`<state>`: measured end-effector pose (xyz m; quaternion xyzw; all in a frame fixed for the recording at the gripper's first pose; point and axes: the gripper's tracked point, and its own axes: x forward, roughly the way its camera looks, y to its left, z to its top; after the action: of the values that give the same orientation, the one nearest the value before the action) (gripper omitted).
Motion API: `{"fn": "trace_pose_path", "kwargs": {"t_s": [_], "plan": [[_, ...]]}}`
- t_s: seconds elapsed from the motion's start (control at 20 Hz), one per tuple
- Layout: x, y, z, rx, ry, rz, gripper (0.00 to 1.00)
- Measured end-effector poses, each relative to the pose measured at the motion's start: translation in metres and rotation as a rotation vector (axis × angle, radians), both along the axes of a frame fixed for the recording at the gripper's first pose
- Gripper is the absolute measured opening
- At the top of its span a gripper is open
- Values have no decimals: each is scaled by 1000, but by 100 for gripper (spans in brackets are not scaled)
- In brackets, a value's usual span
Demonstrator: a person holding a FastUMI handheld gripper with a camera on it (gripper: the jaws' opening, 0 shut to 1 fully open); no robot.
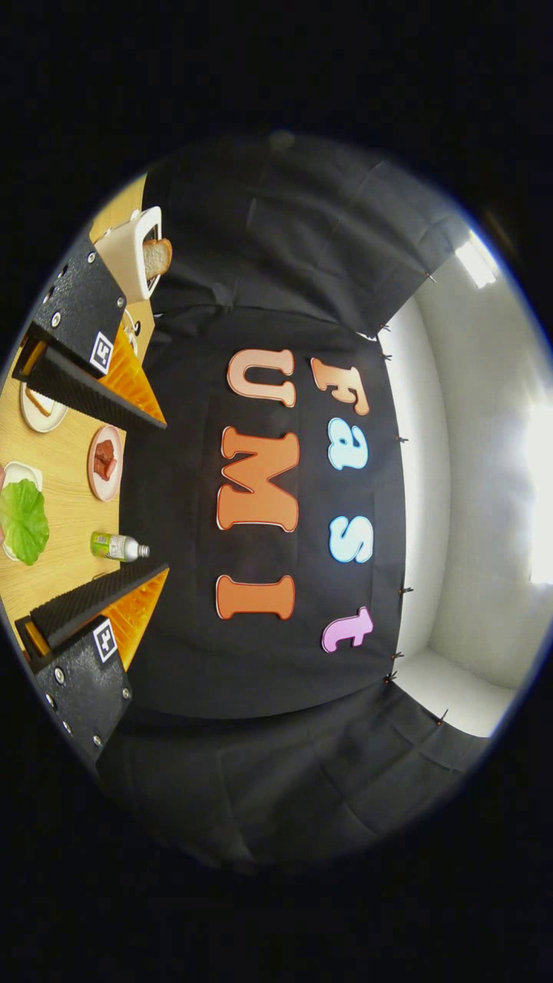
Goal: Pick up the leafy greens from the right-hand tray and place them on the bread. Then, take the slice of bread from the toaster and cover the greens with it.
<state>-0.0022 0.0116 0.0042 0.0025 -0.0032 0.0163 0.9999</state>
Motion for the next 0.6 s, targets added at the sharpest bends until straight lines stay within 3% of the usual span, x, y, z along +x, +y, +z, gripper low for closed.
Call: {"fn": "trace_pose_path", "kwargs": {"t_s": [0.35,0.6], "plan": [[2,1,-5,-2,24,8,100],[7,-8,-32,7,128,0,100]]}}
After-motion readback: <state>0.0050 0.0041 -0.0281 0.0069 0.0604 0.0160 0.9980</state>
